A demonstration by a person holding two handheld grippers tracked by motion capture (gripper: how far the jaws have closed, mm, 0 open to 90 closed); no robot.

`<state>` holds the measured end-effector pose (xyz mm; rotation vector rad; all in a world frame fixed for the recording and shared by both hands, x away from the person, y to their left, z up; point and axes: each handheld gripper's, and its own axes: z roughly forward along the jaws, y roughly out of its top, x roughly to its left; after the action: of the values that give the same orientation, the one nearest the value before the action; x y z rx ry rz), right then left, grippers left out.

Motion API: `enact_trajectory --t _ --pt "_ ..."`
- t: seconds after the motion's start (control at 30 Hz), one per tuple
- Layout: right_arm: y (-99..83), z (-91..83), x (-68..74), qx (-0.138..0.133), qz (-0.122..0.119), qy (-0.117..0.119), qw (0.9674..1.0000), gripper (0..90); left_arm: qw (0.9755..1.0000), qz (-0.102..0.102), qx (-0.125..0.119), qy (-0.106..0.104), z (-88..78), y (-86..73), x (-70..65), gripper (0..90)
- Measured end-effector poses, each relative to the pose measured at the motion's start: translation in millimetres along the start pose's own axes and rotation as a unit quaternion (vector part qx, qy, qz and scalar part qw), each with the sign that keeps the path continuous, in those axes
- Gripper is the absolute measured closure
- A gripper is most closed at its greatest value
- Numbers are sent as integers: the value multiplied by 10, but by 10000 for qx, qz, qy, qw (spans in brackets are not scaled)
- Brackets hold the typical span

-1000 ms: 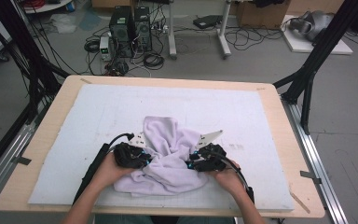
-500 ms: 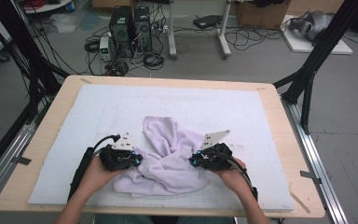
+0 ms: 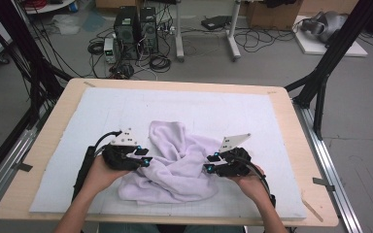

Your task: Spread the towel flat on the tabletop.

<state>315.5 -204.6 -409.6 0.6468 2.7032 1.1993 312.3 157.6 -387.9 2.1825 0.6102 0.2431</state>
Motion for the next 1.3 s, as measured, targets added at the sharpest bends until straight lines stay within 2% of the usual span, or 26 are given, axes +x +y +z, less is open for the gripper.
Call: enact_trajectory --t 0.1,0.37,0.47,0.5,0.53,0.6,0.73,0.8,0.87,1.0,1.13,1.3 --pt "-3 20 -2 -55 39 83 9999 599 9999 -67 -33 -88 138 73 46 637" --pt "-40 107 -27 64 92 81 9999 556 9992 -130 334 -174 636 219 83 585" --pt "-42 122 -43 84 142 39 9999 551 9984 -231 520 -65 783 216 90 562" --pt "-41 129 -44 92 137 39 9999 551 9976 -234 648 -29 832 208 98 565" --pt "-41 141 -49 101 101 23 9999 550 9968 -229 764 30 873 198 99 582" --pt "-40 164 -44 161 138 30 9998 551 9970 -216 739 95 902 189 94 649" --pt "-36 222 -46 250 100 59 9996 575 9968 -192 761 136 871 192 101 802" --pt "-31 242 -45 286 79 41 9996 593 9965 -94 798 214 828 198 93 832" --pt "-21 257 -37 293 39 42 9996 612 9965 -49 789 289 783 198 84 848" --pt "-9 242 -20 270 4 18 9996 628 9973 -57 616 400 619 162 82 853" --pt "0 222 -1 246 -27 23 9997 639 9971 -24 510 568 391 116 73 854" --pt "26 212 40 185 -88 60 9998 660 9965 56 264 795 77 71 37 855"
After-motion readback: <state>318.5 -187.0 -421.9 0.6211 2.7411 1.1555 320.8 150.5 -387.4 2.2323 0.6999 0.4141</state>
